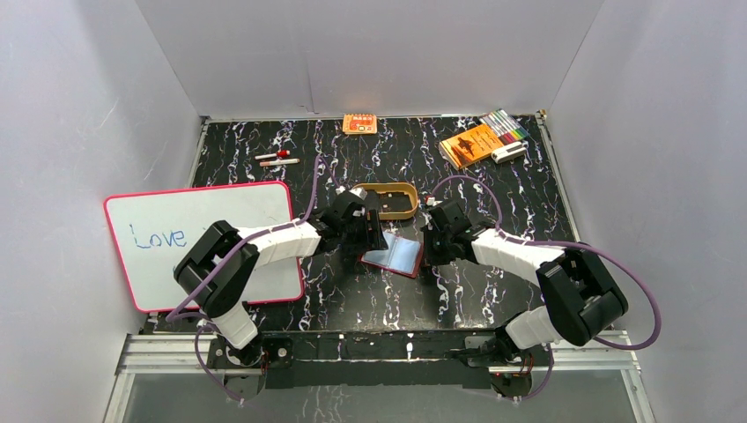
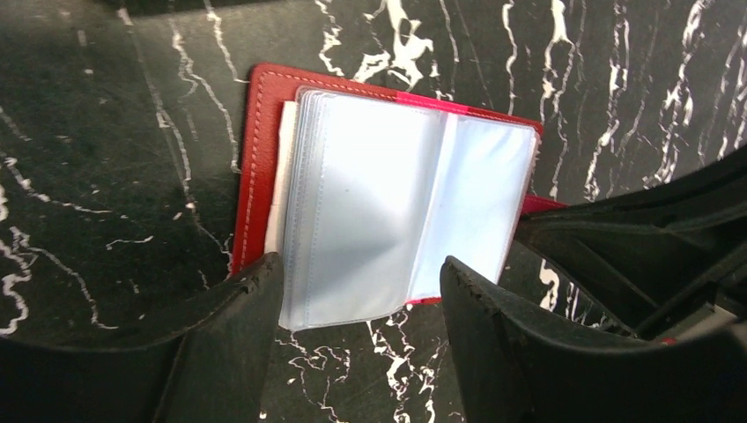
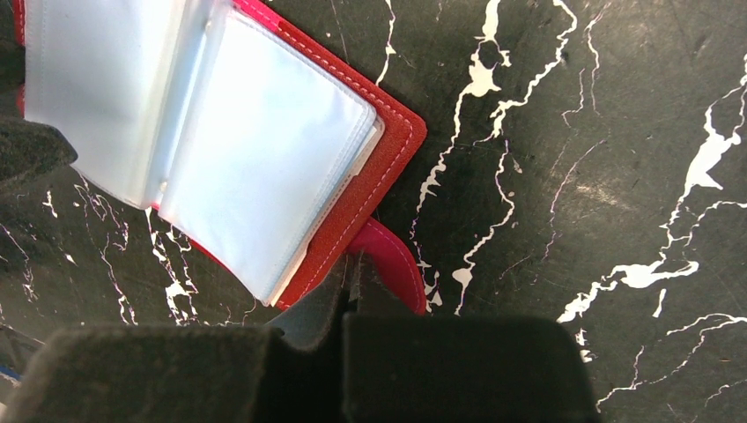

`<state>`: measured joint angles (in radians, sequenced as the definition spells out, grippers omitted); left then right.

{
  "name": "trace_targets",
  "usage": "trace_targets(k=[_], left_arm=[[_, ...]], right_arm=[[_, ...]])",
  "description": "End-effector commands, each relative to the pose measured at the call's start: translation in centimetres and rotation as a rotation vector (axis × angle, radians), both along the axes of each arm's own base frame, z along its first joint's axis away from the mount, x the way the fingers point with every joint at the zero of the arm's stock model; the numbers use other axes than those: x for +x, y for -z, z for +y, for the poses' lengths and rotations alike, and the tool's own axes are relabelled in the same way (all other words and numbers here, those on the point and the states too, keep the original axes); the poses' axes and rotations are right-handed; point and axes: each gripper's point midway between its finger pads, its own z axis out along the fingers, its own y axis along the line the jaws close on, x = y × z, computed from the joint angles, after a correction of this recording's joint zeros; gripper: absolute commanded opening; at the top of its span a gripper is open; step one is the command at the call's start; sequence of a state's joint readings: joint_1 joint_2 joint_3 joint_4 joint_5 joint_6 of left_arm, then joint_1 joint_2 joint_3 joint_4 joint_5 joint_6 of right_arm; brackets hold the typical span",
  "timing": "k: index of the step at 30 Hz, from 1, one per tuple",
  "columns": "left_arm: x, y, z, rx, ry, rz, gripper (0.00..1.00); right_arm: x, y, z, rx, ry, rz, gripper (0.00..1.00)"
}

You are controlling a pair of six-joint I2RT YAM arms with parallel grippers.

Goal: Put the credit cards into the card holder
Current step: Open the card holder at the center of the board.

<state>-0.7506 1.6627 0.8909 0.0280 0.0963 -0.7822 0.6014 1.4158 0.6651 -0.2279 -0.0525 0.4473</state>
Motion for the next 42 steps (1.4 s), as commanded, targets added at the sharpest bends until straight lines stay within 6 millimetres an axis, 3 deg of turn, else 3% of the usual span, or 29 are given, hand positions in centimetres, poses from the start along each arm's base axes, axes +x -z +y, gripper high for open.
trace_targets(k=[1, 15, 20, 33, 37, 42], left_arm=[[-1.1, -1.9, -2.3, -0.137, 0.105, 0.0, 0.6], [-2.2, -5.6, -4.7, -0.326, 0.208, -0.029, 0.4], [-2.2, -5.3, -4.9, -0.325, 0.217, -0.018, 0.28], [-2.0, -3.6, -5.0, -0.289, 0.221, 0.013, 0.14], [-2.2, -2.7, -4.6, -0.264, 0.207, 0.027, 0.01], [-2.6, -1.9, -2.8, -0.209, 0.147, 0.03, 0.0]], right_arm=[[0.4, 1.4, -1.6, -0.069, 0.018, -0.017, 0.0], [0.7, 1.0, -1.5, -0.058, 0.021, -0.033, 0.0], [0.7, 0.9, -1.5, -0.055, 0.021, -0.038, 0.0], [0.5, 0.6, -1.1, -0.027, 0.003, -0.038, 0.0], [0.5, 0.4, -1.1, -0.02, 0.001, -0.045, 0.0], [0.6, 0.2, -0.9, -0.008, -0.005, -0.052, 0.0]])
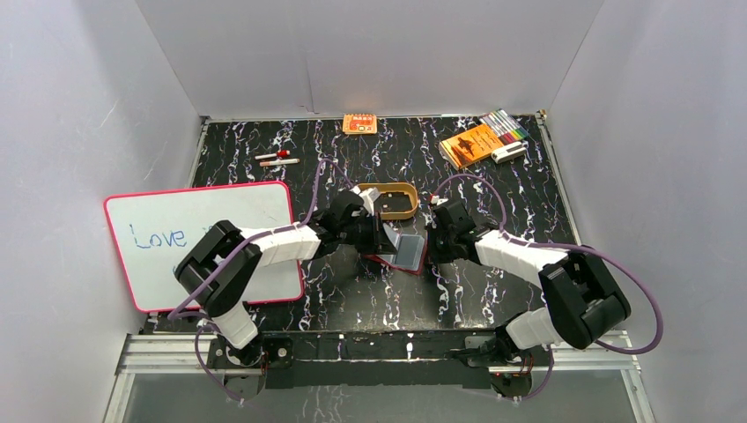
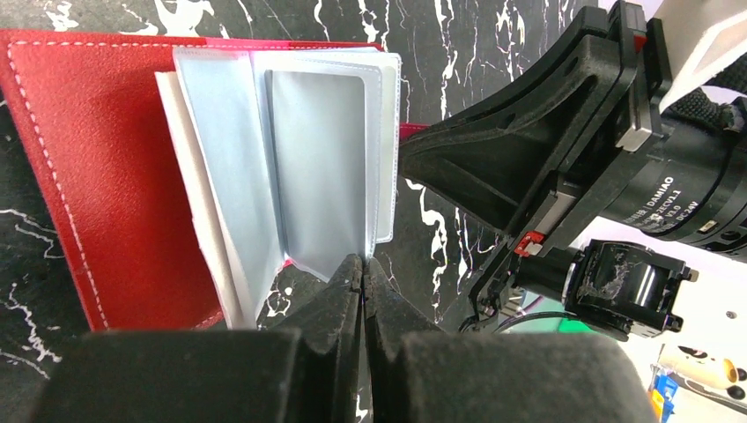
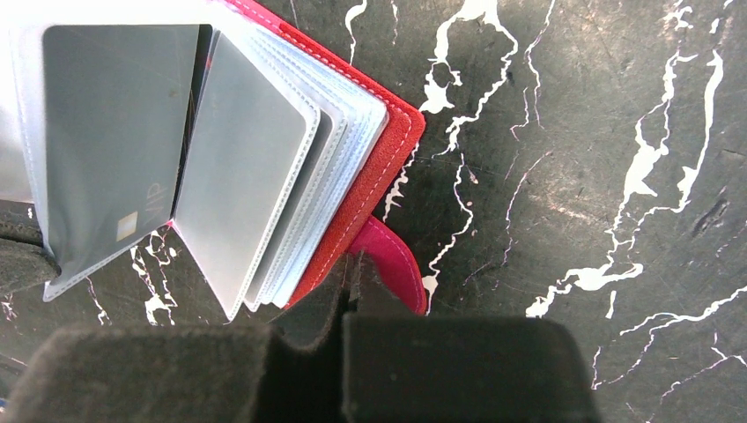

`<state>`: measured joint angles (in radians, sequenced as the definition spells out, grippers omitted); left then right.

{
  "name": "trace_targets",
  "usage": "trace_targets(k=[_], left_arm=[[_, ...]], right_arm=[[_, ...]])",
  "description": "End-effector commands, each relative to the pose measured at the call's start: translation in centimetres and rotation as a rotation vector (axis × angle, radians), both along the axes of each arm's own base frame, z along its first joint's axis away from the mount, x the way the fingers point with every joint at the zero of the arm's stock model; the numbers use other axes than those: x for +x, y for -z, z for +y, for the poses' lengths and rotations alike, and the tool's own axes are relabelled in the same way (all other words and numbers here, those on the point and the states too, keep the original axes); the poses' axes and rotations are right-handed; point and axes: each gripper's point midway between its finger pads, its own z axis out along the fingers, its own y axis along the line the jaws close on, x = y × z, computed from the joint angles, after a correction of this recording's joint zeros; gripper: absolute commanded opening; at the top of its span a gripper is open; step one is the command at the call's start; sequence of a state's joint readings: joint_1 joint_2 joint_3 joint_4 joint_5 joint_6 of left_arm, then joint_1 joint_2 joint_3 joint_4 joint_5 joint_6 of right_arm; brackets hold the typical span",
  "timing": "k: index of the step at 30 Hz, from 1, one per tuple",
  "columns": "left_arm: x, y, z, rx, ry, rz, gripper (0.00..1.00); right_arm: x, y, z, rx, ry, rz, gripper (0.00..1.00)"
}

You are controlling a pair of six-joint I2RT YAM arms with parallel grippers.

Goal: Put the credit cards into the card holder
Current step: Open the card holder at the center of the board.

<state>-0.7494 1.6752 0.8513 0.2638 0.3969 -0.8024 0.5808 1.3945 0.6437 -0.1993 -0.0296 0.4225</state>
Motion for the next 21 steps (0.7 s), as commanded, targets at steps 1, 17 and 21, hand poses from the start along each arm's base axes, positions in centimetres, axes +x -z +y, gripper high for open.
trace_targets(k=[1, 17, 21], left_arm=[[-0.5, 1.2, 2.4, 0.088, -0.066, 0.005, 0.0], [-3.3, 2.2, 8.0, 0.203, -0.212, 0.03, 0.0], [-2.4, -0.2, 8.3, 0.211, -0.219, -0.033, 0.12]], right_arm=[[-0.2, 0.3, 0.0, 0.008, -0.02, -0.008, 0.0], [-0.2, -2.1, 2.1, 0.121, -0.084, -0.041, 0.0], [-0.5, -2.1, 2.0, 0.126, -0.073, -0.033, 0.0]])
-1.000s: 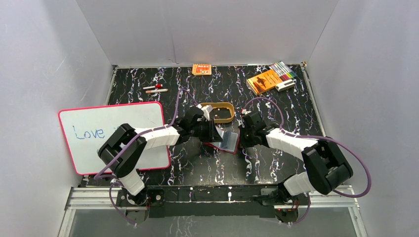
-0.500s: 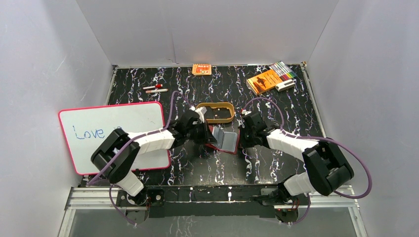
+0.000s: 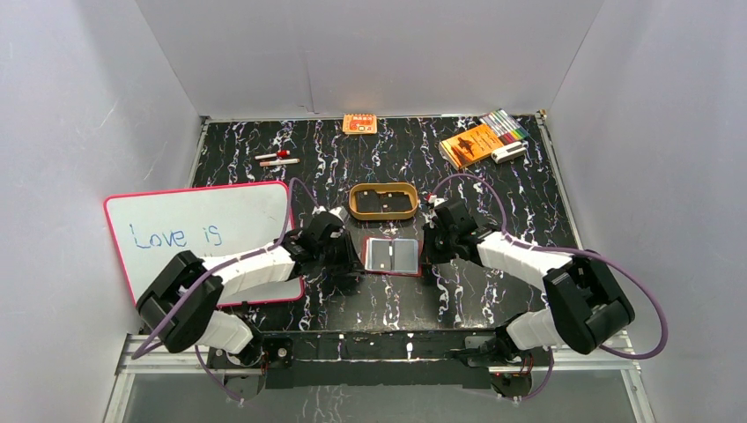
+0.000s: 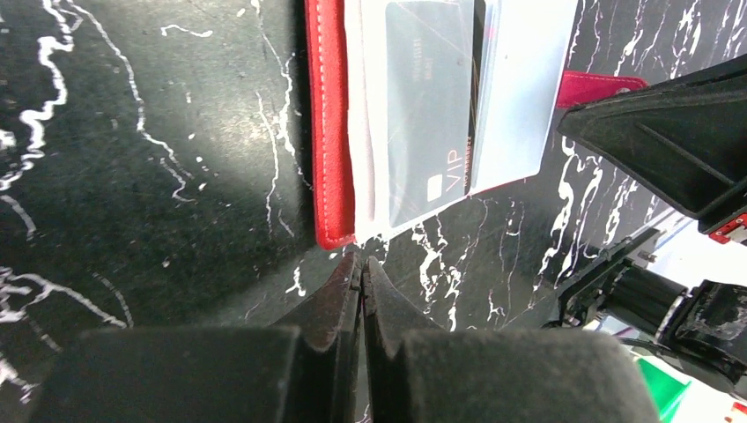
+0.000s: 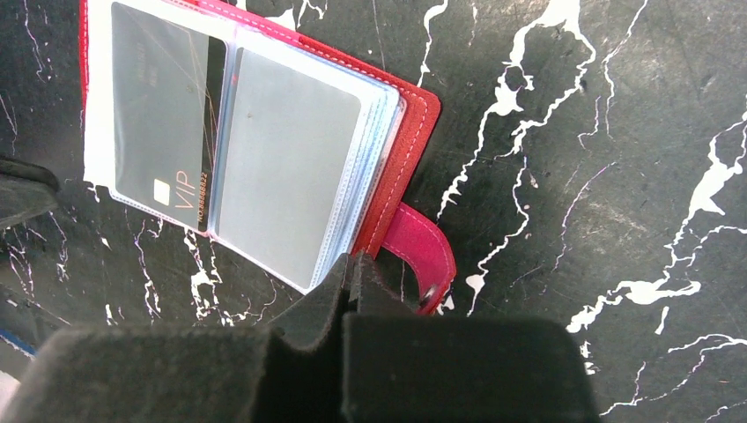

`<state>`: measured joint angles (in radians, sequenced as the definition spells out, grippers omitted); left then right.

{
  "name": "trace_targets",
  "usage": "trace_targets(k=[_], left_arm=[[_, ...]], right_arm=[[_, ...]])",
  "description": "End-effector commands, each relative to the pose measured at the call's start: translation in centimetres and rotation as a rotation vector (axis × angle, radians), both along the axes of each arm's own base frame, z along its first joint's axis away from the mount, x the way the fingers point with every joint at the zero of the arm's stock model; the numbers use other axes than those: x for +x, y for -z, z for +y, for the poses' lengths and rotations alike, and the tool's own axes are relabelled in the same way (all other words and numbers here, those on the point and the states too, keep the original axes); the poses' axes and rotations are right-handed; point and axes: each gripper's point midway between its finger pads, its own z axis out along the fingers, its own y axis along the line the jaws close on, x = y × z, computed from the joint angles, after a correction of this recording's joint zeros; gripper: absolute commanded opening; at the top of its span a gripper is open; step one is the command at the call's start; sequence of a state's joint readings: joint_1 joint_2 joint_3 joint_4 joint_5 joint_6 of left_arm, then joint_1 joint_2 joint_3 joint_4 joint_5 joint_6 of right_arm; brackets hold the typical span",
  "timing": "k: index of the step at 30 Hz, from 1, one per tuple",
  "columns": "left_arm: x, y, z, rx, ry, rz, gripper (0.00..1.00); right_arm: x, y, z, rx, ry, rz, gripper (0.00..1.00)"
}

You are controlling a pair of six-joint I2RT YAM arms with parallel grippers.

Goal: Put the credit cards into the card holder
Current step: Open the card holder at the center of the board.

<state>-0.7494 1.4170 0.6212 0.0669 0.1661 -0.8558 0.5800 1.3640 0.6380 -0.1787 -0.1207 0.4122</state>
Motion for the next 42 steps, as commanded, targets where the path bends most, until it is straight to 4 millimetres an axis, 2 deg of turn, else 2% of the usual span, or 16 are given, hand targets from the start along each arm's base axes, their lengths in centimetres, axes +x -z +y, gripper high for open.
trace_targets(k=[1, 3, 4, 8, 12, 17, 26, 31, 42], left_arm=[[1.4, -4.4, 0.0, -0.006, -0.006, -0.105, 0.21], [1.9, -6.0, -0.5, -0.025, 0.005, -0.138, 0.39], [2.2, -6.6, -0.8, -0.037, 0.01, -0.15, 0.45], [3.0, -7.8, -2.2, -0.073, 0.038, -0.17, 0.5], [3.8, -6.7, -2.9, -0.054, 0.037, -0.159, 0.48], [4.5, -3.8, -2.1, 0.03, 0.004, -0.133, 0.4], [3.9, 0.6, -0.6, 0.114, -0.02, -0.075, 0.32], [3.6, 1.8, -0.2, 0.138, -0.026, -0.055, 0.27], [2.7, 3.9, 0.9, 0.191, -0.04, -0.009, 0.2]], right_arm=[[0.1, -1.0, 0.5, 0.046, -0.007, -0.032, 0.0], [0.0, -1.3, 0.5, 0.056, 0.008, -0.032, 0.0], [0.0, -1.4, 0.6, 0.065, 0.02, -0.027, 0.06], [-0.1, -2.1, 0.8, 0.098, 0.066, -0.02, 0.26], [-0.4, -2.1, 0.9, 0.136, 0.134, 0.02, 0.34], [-1.7, -1.4, 1.2, 0.21, 0.211, 0.11, 0.42], [-2.0, -1.9, -0.7, 0.2, 0.303, 0.058, 0.55], [-1.7, -0.7, -1.9, 0.171, 0.381, 0.074, 0.57], [0.2, 0.7, -2.4, 0.199, 0.47, 0.097, 0.58]])
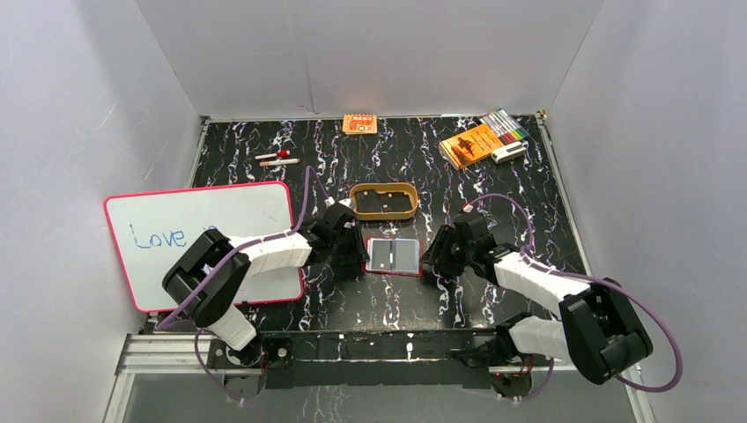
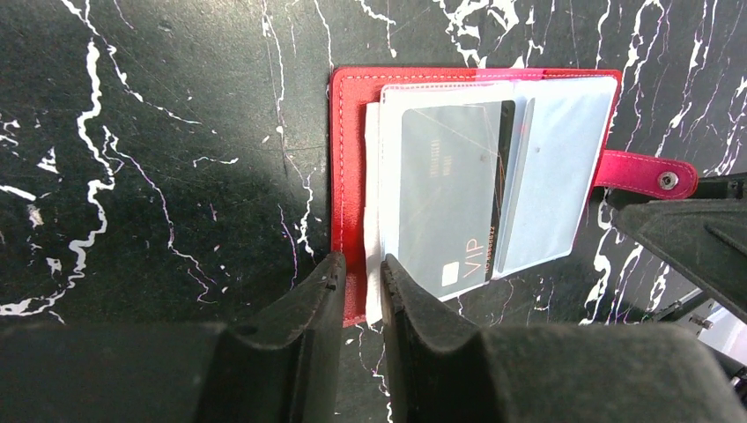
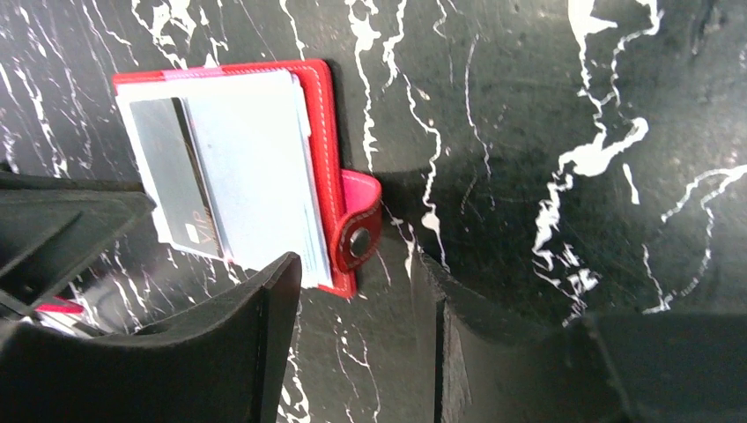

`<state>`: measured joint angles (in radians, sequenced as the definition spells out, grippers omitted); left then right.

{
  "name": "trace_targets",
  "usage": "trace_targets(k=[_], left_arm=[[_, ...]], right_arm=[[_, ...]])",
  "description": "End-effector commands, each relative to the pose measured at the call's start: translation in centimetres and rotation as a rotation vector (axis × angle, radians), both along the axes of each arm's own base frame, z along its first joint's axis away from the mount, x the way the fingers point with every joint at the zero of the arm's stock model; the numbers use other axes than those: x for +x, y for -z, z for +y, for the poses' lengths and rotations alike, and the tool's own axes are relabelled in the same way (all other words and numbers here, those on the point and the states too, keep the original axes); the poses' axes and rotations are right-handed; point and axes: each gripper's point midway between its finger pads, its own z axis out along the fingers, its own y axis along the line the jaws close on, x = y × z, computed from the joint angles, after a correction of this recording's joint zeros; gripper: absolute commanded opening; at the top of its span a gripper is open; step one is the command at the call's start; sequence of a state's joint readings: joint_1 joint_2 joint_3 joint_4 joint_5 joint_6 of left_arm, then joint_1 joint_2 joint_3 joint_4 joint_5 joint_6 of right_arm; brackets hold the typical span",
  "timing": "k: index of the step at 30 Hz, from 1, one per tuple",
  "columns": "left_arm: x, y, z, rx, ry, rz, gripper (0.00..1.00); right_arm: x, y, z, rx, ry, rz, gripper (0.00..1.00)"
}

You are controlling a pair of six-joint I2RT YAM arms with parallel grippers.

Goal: Put the credit cards into the card holder
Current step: Open the card holder at the center of the board.

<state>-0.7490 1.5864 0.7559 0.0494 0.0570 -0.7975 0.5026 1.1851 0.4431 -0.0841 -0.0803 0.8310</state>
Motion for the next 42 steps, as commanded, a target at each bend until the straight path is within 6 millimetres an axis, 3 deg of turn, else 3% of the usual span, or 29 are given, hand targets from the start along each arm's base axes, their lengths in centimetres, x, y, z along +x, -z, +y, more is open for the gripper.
trace_targets(k=[1, 10, 16, 21, 24, 28, 32, 37, 42], left_arm=[[-1.0, 2.4, 1.6, 0.073, -0.022, 0.044, 0.2], [-1.5, 3.1, 1.7, 0.07, -0.02, 0.068, 0.17], [-1.5, 3.0, 1.5, 0.064, -0.018, 0.069, 0.17], [-1.4, 1.9, 1.1, 0.044, -0.013, 0.058, 0.18], [-0.9, 0.0, 0.6, 0.004, -0.01, 0.026, 0.24], [-0.3, -3.4, -0.4, -0.071, 0.002, -0.031, 0.44], [-0.1, -5.8, -1.9, -0.139, 0.041, -0.05, 0.56], [0.3, -7.5, -4.3, -0.218, 0.125, -0.054, 0.63], [0.5, -7.3, -6.2, -0.26, 0.176, -0.025, 0.68]], right_arm=[[1.1, 0.7, -0.2, 0.012, 0.04, -0.004, 0.58], [1.8, 1.6, 0.5, 0.022, 0.01, 0.015, 0.46], [2.0, 1.3, 0.7, 0.023, -0.016, -0.001, 0.21], [2.5, -0.2, 0.6, 0.011, -0.047, -0.066, 0.0], [2.7, -1.6, 0.8, 0.014, -0.08, -0.114, 0.0], [2.7, -2.9, 1.3, 0.032, -0.126, -0.157, 0.0], [2.6, -3.6, 1.7, 0.056, -0.161, -0.184, 0.0], [2.5, -4.8, 2.4, 0.1, -0.197, -0.23, 0.0], [2.6, -6.3, 3.2, 0.148, -0.229, -0.289, 0.0]])
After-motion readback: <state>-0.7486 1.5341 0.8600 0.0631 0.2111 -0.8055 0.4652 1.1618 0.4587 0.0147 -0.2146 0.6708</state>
